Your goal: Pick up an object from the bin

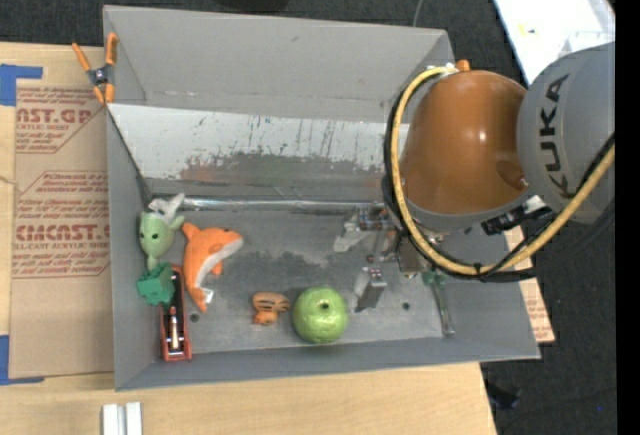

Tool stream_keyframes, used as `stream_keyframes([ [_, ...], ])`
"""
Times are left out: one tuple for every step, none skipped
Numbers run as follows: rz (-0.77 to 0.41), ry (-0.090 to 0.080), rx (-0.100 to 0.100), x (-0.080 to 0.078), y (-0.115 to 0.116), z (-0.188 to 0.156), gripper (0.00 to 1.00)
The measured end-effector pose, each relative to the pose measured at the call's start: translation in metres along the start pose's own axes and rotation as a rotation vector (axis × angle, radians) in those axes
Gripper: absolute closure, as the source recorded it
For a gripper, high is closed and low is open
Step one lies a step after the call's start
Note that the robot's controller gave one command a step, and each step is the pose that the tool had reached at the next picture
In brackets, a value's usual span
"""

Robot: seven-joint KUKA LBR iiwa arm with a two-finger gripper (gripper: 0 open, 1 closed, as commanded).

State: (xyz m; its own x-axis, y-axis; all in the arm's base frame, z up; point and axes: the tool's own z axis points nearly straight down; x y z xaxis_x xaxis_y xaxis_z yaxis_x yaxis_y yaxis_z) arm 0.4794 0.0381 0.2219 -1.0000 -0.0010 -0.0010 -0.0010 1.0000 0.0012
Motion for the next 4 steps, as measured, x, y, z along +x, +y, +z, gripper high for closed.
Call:
stream_keyframes([
  [0.070, -0.003, -0.002, -0.001, 0.003, 0.092, 0.00],
  [0.185, -0.009, -0.003, -0.024, 0.019, 0.133, 0.00],
  [0.130, 0.001, -0.001, -0.009, 0.028, 0.116, 1.00],
  [0.130, 0.002, -0.001, -0.009, 0.029, 0.117, 1.00],
])
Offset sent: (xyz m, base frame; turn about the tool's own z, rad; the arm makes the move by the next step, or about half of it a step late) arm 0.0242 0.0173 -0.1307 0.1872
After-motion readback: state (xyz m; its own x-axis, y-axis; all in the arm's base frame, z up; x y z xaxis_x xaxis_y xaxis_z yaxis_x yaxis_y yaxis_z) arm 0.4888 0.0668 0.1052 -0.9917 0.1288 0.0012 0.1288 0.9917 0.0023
